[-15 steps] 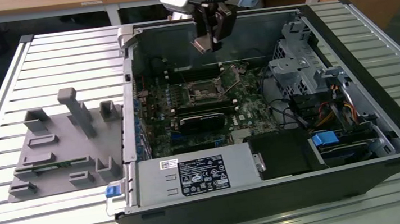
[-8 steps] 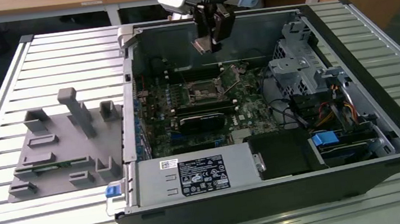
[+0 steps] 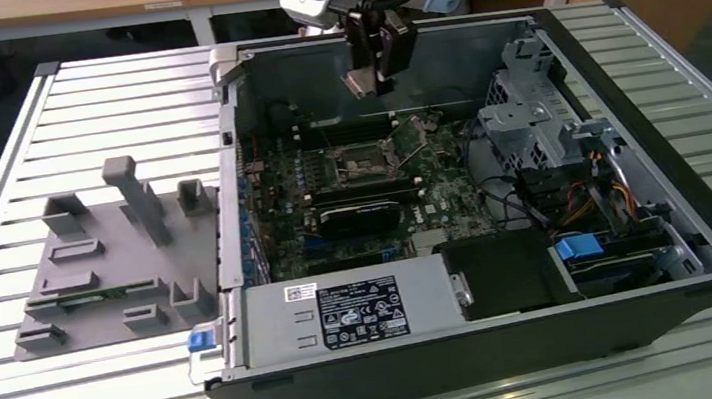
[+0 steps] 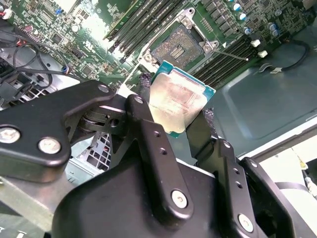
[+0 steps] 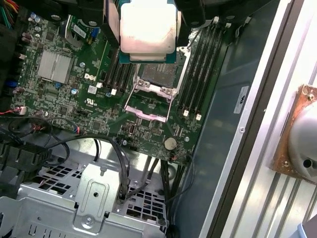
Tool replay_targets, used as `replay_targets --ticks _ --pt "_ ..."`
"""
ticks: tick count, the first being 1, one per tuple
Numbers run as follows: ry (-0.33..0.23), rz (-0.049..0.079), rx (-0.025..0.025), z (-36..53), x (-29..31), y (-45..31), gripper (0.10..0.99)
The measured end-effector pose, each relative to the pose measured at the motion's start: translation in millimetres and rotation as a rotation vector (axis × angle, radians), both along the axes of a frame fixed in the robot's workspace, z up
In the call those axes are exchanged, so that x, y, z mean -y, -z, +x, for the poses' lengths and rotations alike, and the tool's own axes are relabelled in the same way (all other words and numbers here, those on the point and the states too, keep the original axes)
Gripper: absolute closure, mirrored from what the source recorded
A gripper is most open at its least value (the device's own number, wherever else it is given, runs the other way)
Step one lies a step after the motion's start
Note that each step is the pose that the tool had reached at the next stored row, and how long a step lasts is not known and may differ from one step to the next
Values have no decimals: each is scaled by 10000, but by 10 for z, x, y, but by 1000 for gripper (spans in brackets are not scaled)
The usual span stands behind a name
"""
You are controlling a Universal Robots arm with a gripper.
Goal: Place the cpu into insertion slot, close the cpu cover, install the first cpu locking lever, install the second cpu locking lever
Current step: 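Place the cpu into insertion slot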
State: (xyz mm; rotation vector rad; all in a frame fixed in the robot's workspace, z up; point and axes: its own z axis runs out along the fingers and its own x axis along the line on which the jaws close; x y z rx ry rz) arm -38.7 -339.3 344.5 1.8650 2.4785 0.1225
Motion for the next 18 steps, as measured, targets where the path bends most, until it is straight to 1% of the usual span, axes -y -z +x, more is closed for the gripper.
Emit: replay_targets --ticks 18 --pt "75 0 -14 0 0 53 545"
